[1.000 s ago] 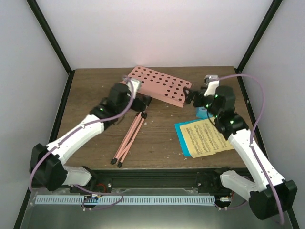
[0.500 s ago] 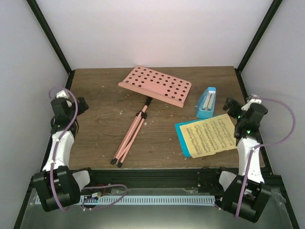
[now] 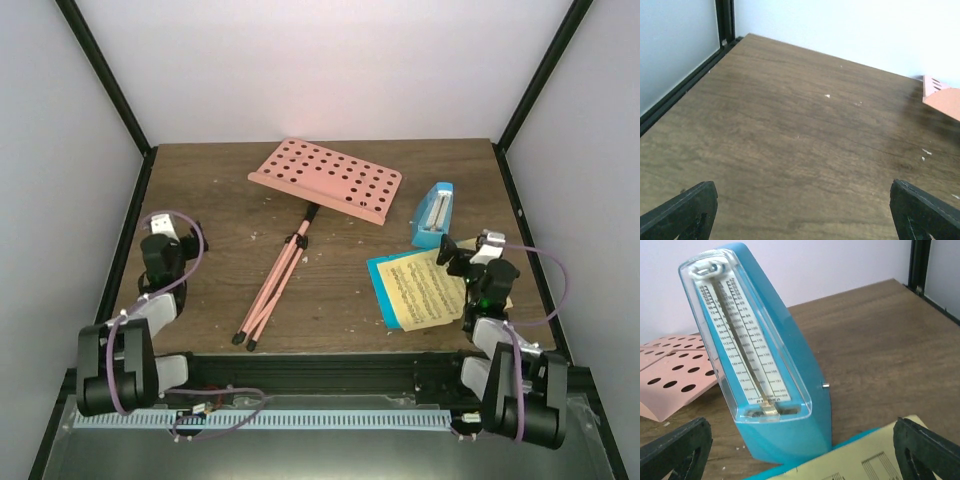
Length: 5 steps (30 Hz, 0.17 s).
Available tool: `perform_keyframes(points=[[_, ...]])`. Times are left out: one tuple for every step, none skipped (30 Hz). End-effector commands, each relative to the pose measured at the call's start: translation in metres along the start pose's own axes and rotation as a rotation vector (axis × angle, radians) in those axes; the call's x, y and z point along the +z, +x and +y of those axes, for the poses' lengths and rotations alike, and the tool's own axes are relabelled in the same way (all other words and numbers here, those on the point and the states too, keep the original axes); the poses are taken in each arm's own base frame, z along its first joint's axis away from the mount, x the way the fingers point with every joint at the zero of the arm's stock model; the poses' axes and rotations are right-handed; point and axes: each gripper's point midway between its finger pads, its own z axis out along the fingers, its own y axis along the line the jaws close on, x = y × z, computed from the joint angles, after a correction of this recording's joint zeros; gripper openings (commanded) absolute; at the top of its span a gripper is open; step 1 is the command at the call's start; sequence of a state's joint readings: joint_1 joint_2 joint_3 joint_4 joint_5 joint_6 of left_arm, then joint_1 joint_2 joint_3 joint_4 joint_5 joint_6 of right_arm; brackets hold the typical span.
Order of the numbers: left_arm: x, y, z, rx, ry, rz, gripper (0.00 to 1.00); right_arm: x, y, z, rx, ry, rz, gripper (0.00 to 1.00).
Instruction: Pack up the instrument practice props
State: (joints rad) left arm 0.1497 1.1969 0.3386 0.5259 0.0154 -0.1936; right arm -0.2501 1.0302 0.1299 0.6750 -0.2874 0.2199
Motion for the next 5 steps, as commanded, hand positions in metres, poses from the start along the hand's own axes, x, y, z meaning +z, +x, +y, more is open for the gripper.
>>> perform_keyframes(points=[[0.008, -0.027, -0.009, 0.058, 0.040, -0.144, 0.96, 0.005, -0.030, 0.017, -0.138, -0.064, -0.157, 1.00], [0.009, -0.026, -0.009, 0.056, 0.041, -0.145, 0.96, 0.008, -0.031, 0.019, -0.147, -0.077, -0.156, 1.00], [0.010, -0.025, -0.010, 0.057, 0.048, -0.144, 0.96, 0.011, -0.031, 0.021, -0.158, -0.084, -0.153, 1.00], [0.012, -0.024, -0.013, 0.065, 0.056, -0.143, 0.95, 0.013, -0.033, 0.023, -0.171, -0.090, -0.161, 1.00], [0.013, -0.022, -0.014, 0.073, 0.058, -0.141, 0.95, 0.015, -0.034, 0.024, -0.183, -0.091, -0.163, 1.00]])
